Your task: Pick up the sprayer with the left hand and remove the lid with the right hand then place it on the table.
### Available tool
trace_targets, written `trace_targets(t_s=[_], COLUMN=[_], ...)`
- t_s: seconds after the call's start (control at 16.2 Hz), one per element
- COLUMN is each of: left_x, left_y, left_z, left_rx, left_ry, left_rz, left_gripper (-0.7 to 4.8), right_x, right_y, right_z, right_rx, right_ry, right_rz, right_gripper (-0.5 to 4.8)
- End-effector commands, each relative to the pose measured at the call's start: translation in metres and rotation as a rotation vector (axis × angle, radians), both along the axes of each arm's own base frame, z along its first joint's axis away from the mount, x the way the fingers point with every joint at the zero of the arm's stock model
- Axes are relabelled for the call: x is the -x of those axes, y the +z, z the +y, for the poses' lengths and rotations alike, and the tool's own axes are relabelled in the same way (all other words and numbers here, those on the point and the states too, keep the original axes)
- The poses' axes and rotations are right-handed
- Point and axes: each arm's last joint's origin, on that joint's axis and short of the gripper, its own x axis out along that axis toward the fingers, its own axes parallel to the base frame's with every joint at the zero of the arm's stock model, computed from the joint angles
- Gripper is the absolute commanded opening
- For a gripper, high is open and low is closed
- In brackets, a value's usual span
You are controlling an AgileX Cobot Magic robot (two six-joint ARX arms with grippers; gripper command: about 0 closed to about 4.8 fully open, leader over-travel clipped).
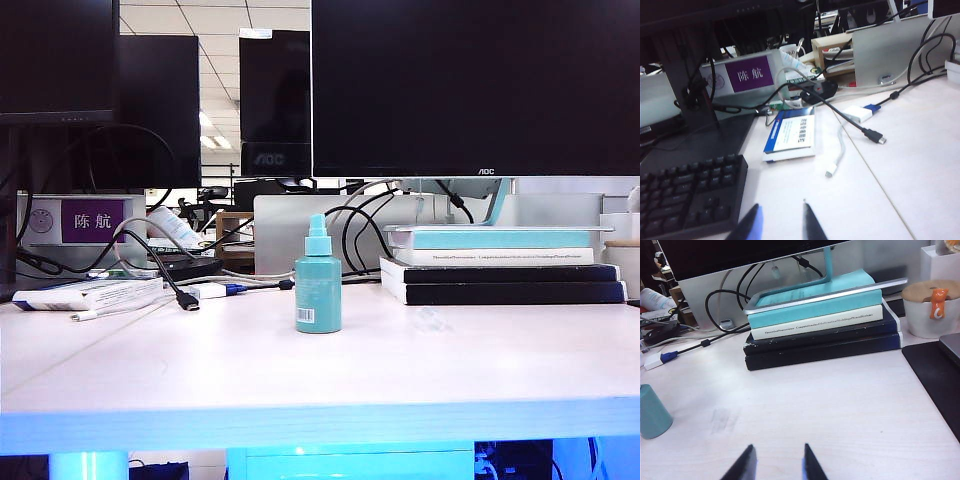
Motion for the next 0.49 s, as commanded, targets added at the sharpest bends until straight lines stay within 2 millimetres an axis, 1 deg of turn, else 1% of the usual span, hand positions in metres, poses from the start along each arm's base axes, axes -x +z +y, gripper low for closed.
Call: trace_targets(t_s=[0.06,0.31,0.37,0.43,0.49], left_x=[0.0003,0.0003,0.0003,0.0003,0.0004], left_y=[0.0020,0.0021,0.0019,0.0021,0.0028], left_z=[-0.0001,-0.0001,-0.0001,-0.0001,-0.0002], left_rx=[0.000,0.002,0.072,0.083,0.086], left_ry=[-0.001,-0.001,-0.005,-0.007,-0.007], left_rz=[-0.019,-0.020,-0.013,-0.013,-0.017], left_gripper=[1.16,1.16,1.15,1.15,0.72], right_x=[-0.0003,-0.0003,-0.0002,0.0000,-0.0001], right_y=[-0.0007,-0.0007,0.0007,0.0015,0.0029], right_z=[0.0000,0.0000,0.0003,0.0005,-0.0004], right_rx=[-0.001,-0.001,-0.002,-0.002,-0.003], right_ry=[0.000,0.000,0.008,0.019,-0.008], right_rz=[-0.006,-0.006,-0.017,-0.021,-0.035], right_gripper=[1.23,1.23,1.23,0.87,-0.02])
